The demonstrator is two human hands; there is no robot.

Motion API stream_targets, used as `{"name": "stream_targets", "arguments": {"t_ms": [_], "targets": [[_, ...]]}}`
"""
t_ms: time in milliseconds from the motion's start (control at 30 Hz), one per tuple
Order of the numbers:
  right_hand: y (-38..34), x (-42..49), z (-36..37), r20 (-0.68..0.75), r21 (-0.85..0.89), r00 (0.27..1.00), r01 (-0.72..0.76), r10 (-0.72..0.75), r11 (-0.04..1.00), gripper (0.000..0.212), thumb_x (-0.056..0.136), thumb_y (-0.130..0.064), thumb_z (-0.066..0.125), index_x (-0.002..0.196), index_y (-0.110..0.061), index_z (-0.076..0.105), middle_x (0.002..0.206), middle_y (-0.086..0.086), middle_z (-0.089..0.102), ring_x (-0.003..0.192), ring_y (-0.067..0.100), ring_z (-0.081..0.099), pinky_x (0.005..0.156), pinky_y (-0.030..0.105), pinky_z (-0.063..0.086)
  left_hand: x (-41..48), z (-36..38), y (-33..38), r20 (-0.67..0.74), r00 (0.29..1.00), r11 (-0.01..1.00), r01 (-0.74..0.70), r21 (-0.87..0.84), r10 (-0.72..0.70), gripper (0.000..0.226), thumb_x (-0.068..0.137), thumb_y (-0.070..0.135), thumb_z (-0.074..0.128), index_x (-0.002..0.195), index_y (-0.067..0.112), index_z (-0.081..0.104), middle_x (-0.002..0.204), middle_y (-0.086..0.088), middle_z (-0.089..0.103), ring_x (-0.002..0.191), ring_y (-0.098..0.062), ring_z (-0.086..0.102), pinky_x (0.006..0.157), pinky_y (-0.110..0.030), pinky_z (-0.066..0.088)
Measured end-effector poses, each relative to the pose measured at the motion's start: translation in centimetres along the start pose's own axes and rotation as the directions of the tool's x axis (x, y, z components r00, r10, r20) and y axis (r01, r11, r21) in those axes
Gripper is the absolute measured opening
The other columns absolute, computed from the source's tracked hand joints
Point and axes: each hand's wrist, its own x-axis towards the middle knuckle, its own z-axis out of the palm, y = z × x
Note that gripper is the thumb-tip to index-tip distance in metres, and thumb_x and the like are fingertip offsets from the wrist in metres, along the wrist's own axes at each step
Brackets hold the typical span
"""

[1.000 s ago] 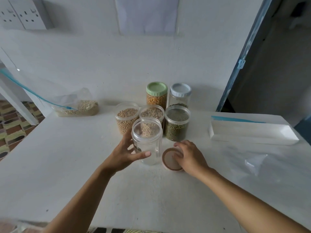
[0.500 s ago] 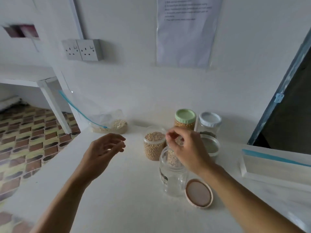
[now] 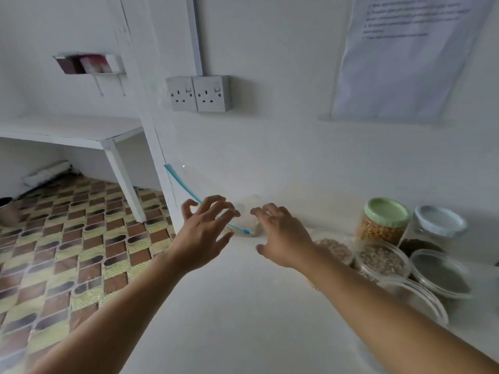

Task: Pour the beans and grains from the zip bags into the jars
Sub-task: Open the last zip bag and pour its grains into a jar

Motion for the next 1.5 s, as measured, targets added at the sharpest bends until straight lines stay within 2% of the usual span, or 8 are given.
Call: {"name": "stream_targets", "arguments": {"t_ms": [133,300,467,567,900,1067,1300,1500], "targets": [[0.2,2.2,3.8,-0.151,0.094,0.987,-0.048,0.062,0.994,0.063,0.085,-0.027,0.079,0.142,-0.020,0.052,0.148,0.004,0.047,0.132,0.028,0.046,0.101,0.045,0.048,0.7,1.8,-2.6,-0.027,0.991,0.992,-0.128,-0.006,0.127,0.034,0.081,0.033,0.084,0.111,0.027,0.069,0.123,0.003,0.065,0.129,-0.026,0.051,0.099,-0.056,0.028],[0.6,3.8,4.6,-0.476,0.269,0.876,0.055,0.084,0.962,0.022,0.078,-0.005,0.083,0.094,-0.017,0.073,0.098,-0.005,0.071,0.097,0.018,0.063,0.077,0.044,0.054,2.2,2.3,-4.6,-0.140,0.969,0.972,-0.218,-0.084,0.205,0.016,0.088,0.035,0.077,0.101,0.028,0.071,0.109,0.008,0.069,0.117,-0.023,0.059,0.095,-0.052,0.026],[0.0,4.6,1.5,-0.614,0.406,0.773,0.139,0.157,0.903,0.008,0.087,-0.013,0.079,0.094,-0.010,0.078,0.091,-0.002,0.074,0.086,0.010,0.068,0.076,0.029,0.054,5.6,0.2,-5.0,-0.239,0.935,0.937,-0.307,-0.166,0.263,0.024,0.103,0.043,0.057,0.111,0.024,0.069,0.102,0.009,0.068,0.096,-0.017,0.062,0.090,-0.049,0.033],[-0.6,5.0,-0.5,-0.601,0.497,0.763,0.124,0.238,0.859,0.006,0.091,-0.014,0.075,0.095,-0.011,0.078,0.088,-0.003,0.075,0.083,0.004,0.066,0.075,0.017,0.049,7.6,-1.1,-5.0,-0.265,0.928,0.924,-0.320,-0.209,0.262,0.025,0.106,0.042,0.052,0.111,0.024,0.068,0.096,0.010,0.067,0.083,-0.016,0.062,0.086,-0.044,0.032],[-2.3,3.9,-5.2,-0.547,0.580,0.805,0.168,0.229,0.797,0.013,0.100,-0.015,0.063,0.093,-0.011,0.073,0.081,-0.006,0.072,0.081,0.010,0.068,0.076,0.021,0.053,12.1,-6.3,-4.4,-0.157,0.966,0.853,-0.253,-0.457,0.203,0.018,0.101,0.032,0.061,0.110,0.021,0.072,0.077,0.016,0.067,0.066,-0.005,0.062,0.083,-0.043,0.044],[-2.4,0.5,-5.0,-0.647,0.580,0.731,0.288,0.217,0.762,0.030,0.105,-0.031,0.049,0.090,-0.009,0.063,0.073,-0.004,0.063,0.071,0.017,0.063,0.069,0.019,0.049,12.2,-9.0,-1.3,-0.048,0.966,0.715,-0.221,-0.664,0.254,0.027,0.100,0.033,0.057,0.112,0.015,0.073,0.079,0.006,0.072,0.076,-0.011,0.069,0.072,-0.018,0.053],[-1.1,-2.3,-6.0,-0.596,0.695,0.739,0.278,0.315,0.663,0.007,0.102,-0.019,0.060,0.103,-0.012,0.061,0.080,-0.008,0.064,0.072,0.020,0.067,0.071,0.032,0.056,12.4,-8.8,1.6,0.027,0.962,0.755,-0.196,-0.626,0.272,0.019,0.101,0.032,0.058,0.105,0.023,0.074,0.073,0.016,0.070,0.074,-0.006,0.069,0.071,-0.013,0.049],[0.4,-2.7,-6.9,-0.576,0.705,0.748,0.250,0.330,0.664,0.003,0.100,-0.012,0.062,0.099,-0.010,0.064,0.079,-0.012,0.064,0.071,0.018,0.064,0.069,0.027,0.054,13.0,-8.2,2.6,0.037,0.971,0.779,-0.167,-0.604,0.236,0.020,0.103,0.034,0.056,0.103,0.022,0.072,0.073,0.016,0.069,0.069,-0.006,0.067,0.066,-0.020,0.050]]}}
